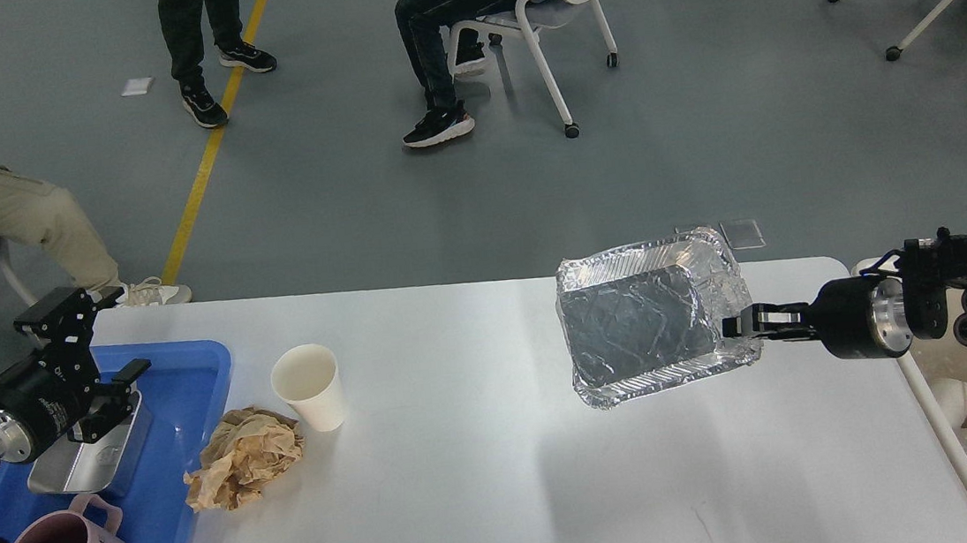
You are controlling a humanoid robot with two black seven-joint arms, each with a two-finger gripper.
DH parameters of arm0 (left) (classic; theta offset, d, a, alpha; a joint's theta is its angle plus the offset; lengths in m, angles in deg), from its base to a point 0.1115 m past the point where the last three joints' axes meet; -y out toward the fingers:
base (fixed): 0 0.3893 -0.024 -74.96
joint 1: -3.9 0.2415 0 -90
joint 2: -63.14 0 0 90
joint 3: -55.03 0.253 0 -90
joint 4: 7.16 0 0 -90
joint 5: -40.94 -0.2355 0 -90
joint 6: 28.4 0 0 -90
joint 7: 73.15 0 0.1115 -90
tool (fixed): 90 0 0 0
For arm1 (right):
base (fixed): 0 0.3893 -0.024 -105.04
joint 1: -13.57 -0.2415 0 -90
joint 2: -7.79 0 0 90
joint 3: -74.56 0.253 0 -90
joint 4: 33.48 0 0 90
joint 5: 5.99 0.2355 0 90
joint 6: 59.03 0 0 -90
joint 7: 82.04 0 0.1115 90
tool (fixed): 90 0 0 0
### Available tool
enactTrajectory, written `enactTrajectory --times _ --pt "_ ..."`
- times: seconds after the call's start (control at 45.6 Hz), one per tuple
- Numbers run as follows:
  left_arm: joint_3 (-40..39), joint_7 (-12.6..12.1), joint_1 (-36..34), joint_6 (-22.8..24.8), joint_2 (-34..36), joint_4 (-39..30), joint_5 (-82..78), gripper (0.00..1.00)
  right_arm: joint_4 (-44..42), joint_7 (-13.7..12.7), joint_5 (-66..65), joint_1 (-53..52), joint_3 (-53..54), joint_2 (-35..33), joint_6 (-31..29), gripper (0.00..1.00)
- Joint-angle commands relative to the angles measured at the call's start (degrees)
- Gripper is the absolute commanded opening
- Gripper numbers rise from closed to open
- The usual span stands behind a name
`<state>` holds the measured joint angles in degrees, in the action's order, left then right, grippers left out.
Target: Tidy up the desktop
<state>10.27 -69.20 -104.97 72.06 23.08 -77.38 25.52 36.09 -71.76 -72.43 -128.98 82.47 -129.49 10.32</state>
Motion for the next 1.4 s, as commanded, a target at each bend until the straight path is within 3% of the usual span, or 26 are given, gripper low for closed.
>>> enactTrajectory --times 0.0,0.329,0.482,0.789,0.986,1.073,1.38 --pt "2.0 -0.2 0.3 -2.3 5.2 -5.4 -1.9 0.97 0.1 0.1 0.0 0.0 0.4 0.2 0.0 0.0" --pt "12.5 0.3 0.6 -2.2 26.7 -12.7 -17.3 0.97 0.9 0.1 0.0 0.9 0.3 1.8 0.0 0.0" --pt "14.1 1.1 0.6 -2.4 32.1 -13.0 -28.1 0.97 1.5 0.0 -0.1 1.6 0.3 1.9 0.1 0.0" --pt "12.9 3.2 0.0 -2.4 41.5 -18.9 -28.6 0.97 4.8 0.0 0.0 1.8 0.3 -1.7 0.5 0.0" --pt "13.0 6.5 -0.1 -5.7 43.3 -20.4 -28.3 0.97 5.8 0.0 0.0 3.0 0.4 -3.1 0.9 0.0" --pt "13.6 6.7 -0.1 -8.0 43.0 -20.1 -28.3 0.97 6.2 0.0 0.0 3.3 0.4 -3.1 1.3 0.0" --pt "13.6 6.1 0.0 -6.7 40.1 -20.0 -22.4 0.97 7.6 0.1 0.0 4.6 0.4 -3.5 2.5 0.0"
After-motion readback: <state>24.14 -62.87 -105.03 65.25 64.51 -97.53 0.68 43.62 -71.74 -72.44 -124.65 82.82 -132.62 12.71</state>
